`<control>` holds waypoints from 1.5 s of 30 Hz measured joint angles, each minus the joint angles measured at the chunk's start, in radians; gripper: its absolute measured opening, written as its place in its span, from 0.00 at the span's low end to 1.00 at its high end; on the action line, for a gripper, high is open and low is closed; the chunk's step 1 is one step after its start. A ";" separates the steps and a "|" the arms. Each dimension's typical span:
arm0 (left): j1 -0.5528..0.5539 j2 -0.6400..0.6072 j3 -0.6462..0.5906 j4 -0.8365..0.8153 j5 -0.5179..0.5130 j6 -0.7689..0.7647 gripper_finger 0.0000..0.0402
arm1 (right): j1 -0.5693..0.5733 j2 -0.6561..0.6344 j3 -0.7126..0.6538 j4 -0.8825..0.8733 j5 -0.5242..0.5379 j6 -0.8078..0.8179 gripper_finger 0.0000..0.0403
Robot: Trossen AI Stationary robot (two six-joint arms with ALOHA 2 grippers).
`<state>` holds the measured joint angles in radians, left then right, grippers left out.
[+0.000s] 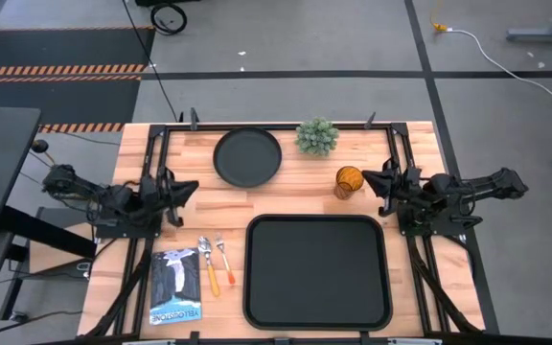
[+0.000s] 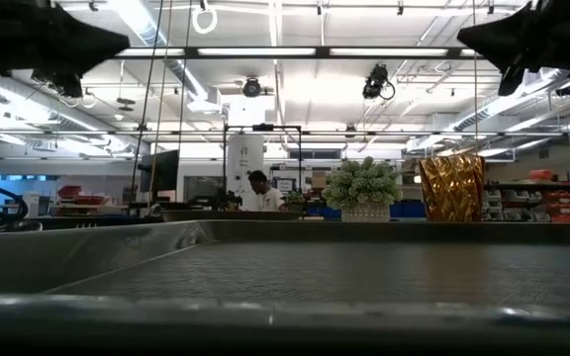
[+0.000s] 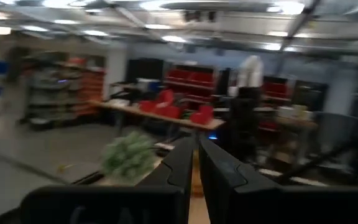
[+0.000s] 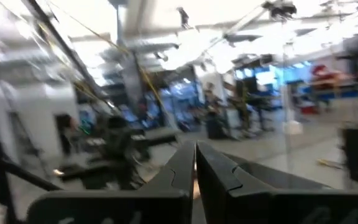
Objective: Pick and place plate/cup/fork/spoon on tray
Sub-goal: Put the brown cup on the black tray
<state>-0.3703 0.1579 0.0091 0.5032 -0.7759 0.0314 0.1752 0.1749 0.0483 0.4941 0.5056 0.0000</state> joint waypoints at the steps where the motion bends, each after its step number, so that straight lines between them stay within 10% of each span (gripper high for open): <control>1: 0.018 0.020 0.000 0.007 -0.008 -0.028 0.09 | -0.013 0.010 0.017 -0.037 0.003 -0.001 0.06; 13: 0.202 0.277 0.041 0.028 0.185 -0.311 0.13 | -0.156 0.105 0.112 -0.211 0.146 0.114 0.01; 18: 0.234 0.422 0.117 0.023 0.192 -0.294 0.10 | -0.191 0.148 0.215 -0.481 0.129 0.214 0.01; 33: 0.335 0.847 0.389 0.022 0.214 -0.245 0.09 | -0.194 0.166 0.228 -0.498 0.151 0.223 0.02; 45: 0.461 1.218 0.751 -0.176 0.508 -0.253 0.10 | -0.282 0.296 0.377 -0.892 0.184 0.461 0.02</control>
<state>0.0904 1.3760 0.7605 0.3274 -0.2681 -0.2219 -0.1065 0.4705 0.4255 -0.3979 0.6899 0.4610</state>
